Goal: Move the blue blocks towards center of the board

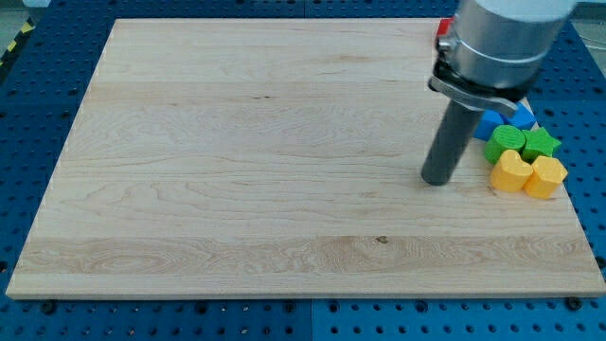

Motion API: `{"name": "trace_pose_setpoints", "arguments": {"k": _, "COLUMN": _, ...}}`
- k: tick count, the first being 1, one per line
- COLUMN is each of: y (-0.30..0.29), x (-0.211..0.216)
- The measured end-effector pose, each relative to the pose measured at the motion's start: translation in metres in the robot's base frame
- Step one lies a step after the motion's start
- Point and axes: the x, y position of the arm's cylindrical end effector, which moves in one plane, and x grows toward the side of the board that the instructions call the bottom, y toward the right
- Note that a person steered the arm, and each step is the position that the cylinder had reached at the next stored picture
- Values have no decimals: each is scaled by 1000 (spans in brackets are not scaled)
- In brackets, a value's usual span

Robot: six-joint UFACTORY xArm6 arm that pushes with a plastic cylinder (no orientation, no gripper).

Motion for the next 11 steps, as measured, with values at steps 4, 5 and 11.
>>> {"name": "trace_pose_setpoints", "arguments": {"k": 4, "y": -11, "x": -104}}
{"name": "trace_pose_setpoints", "arguments": {"k": 5, "y": 7, "x": -115}}
{"name": "trace_pose_setpoints", "arguments": {"k": 11, "y": 165, "x": -108}}
